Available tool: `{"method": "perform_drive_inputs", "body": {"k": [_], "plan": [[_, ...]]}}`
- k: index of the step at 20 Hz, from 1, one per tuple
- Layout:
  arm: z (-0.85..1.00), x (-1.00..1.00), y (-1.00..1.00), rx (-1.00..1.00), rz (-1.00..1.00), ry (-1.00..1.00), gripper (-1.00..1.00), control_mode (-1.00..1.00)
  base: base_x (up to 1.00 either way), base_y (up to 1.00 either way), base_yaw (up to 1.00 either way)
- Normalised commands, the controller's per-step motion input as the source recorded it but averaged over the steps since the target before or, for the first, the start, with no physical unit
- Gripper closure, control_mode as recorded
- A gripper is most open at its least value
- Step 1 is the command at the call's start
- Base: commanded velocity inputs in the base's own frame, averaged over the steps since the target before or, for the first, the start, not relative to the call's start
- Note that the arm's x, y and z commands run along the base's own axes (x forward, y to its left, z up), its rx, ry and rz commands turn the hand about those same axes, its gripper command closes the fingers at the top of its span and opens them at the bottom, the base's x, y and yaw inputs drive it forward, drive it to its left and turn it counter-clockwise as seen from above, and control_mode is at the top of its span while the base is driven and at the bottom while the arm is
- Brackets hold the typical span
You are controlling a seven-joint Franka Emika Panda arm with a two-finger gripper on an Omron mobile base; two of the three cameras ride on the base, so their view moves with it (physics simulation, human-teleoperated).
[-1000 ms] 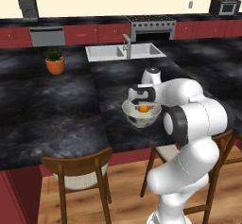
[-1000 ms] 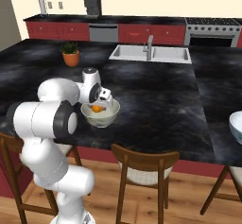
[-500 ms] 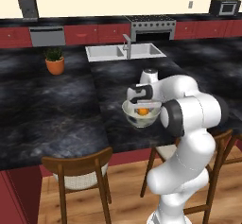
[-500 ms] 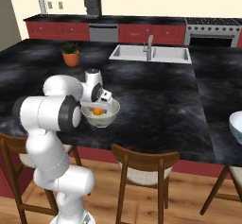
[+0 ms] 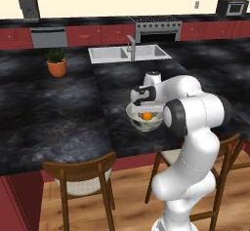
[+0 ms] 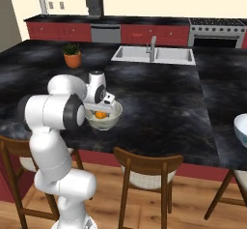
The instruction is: Take the fruits from the plate on the dining counter and place two fruits in each bowl.
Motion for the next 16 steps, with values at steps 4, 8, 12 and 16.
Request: {"method": "perform_drive_inputs", "body": {"k": [4,8,12,16], "plan": [[0.06,0.03,0.0,0.0,0.0,0.0,-1.0,-1.0,0.0,0.0,0.0],[0.53,0.0,0.0,0.0,0.0,0.0,-1.0,-1.0,0.0,0.0,0.0],[0.78,-0.56,-0.04,0.0,0.0,0.0,-1.0,-1.0,0.0,0.0,0.0],[0.76,-0.95,-0.08,0.0,0.0,0.0,-1.0,-1.0,0.0,0.0,0.0]]}}
